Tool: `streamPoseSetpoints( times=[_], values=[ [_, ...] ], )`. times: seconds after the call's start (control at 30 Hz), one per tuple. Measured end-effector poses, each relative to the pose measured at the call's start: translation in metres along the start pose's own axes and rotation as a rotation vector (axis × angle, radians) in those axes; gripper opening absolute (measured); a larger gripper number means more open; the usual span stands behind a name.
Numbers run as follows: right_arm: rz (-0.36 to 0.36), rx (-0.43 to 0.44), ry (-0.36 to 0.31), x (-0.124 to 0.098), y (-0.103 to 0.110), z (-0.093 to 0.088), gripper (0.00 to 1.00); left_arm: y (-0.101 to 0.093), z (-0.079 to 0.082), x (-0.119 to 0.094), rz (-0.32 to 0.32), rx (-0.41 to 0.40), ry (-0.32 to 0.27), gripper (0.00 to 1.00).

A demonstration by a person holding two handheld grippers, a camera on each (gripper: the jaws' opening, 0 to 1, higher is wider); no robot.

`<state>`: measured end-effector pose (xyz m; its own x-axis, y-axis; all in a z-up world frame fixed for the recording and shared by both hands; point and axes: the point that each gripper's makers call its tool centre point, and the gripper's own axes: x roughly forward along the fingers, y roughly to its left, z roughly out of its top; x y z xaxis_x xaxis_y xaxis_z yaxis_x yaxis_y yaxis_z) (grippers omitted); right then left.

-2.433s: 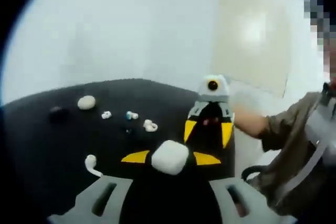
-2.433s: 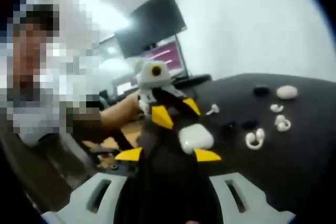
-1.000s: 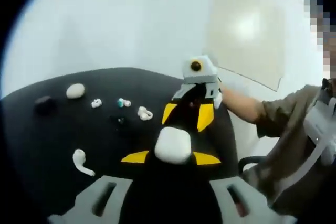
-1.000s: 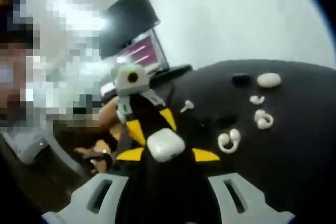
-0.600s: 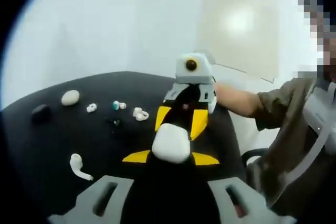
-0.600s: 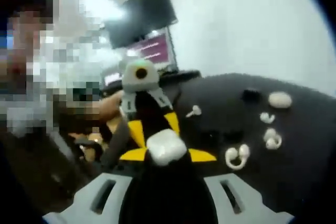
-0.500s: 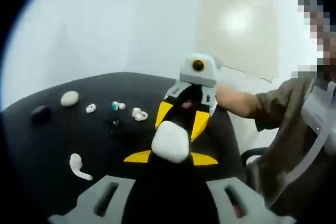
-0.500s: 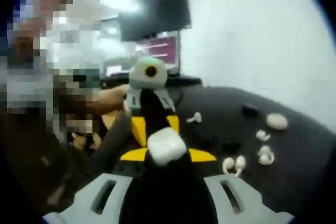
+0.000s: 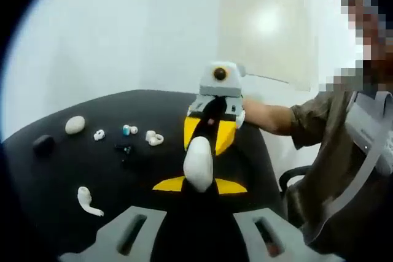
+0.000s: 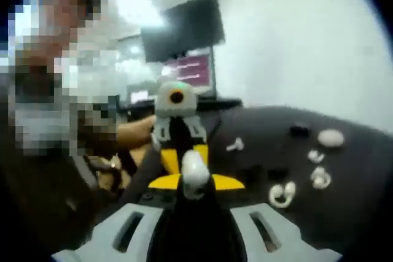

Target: Pick up three earphones and place each one into its charging case using tactile feedback, ensure that each earphone is properly inserted and securely positioned inside the case.

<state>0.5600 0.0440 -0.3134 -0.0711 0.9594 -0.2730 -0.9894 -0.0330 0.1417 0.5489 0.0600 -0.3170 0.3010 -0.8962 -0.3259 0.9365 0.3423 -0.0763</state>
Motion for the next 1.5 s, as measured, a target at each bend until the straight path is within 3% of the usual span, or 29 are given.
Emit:
streamPoseSetpoints(
  times=[0.03, 0.07, 0.13, 0.37, 0.43, 0.53, 0.67, 0.9, 1.03, 1.27, 1.37, 1.43, 1.5],
  values=[
    [0.023, -0.022, 0.067, 0.004, 0.002, -0.009, 0.23, 0.001, 0.001, 0.000, 0.002, 0.003, -0.001, 0.14],
    [0.053, -0.095, -0.006, 0.008, 0.008, 0.007, 0.22, 0.002, 0.001, 0.000, 0.003, 0.004, -0.002, 0.14],
    [0.106, -0.037, 0.069, 0.008, 0.015, 0.000, 0.24, 0.001, 0.000, 0.000, 0.001, 0.001, 0.001, 0.14],
    [0.132, -0.050, 0.053, 0.010, 0.009, 0.002, 0.18, 0.002, -0.001, -0.003, 0.010, 0.013, -0.004, 0.14],
    [0.094, -0.115, 0.047, 0.009, 0.008, 0.002, 0.17, 0.002, 0.003, -0.006, 0.013, 0.036, -0.038, 0.20],
    [0.070, -0.169, 0.050, 0.009, 0.012, 0.000, 0.17, -0.003, 0.019, -0.011, -0.010, 0.031, -0.141, 0.28],
    [0.058, -0.182, 0.049, 0.013, 0.013, -0.001, 0.17, -0.001, 0.024, -0.011, 0.013, 0.063, -0.147, 0.15],
    [0.043, -0.220, 0.049, 0.013, 0.013, -0.001, 0.17, 0.002, 0.019, -0.007, 0.023, 0.018, -0.085, 0.14],
    [0.034, -0.274, 0.051, 0.016, 0.012, -0.001, 0.17, 0.004, 0.018, -0.009, 0.006, -0.131, -0.041, 0.13],
    [0.027, -0.364, 0.046, 0.017, 0.011, 0.000, 0.17, 0.003, 0.025, -0.012, -0.030, -0.317, -0.058, 0.14],
    [0.026, -0.366, 0.044, 0.018, 0.009, 0.000, 0.17, 0.012, 0.035, -0.013, 0.014, -0.293, -0.122, 0.14],
    [0.031, -0.375, 0.041, 0.018, 0.010, 0.000, 0.17, 0.026, 0.031, -0.015, 0.099, -0.222, -0.096, 0.09],
    [0.033, -0.355, 0.041, 0.018, 0.009, 0.000, 0.17, 0.024, 0.031, -0.013, 0.089, -0.227, -0.098, 0.13]
  ],
)
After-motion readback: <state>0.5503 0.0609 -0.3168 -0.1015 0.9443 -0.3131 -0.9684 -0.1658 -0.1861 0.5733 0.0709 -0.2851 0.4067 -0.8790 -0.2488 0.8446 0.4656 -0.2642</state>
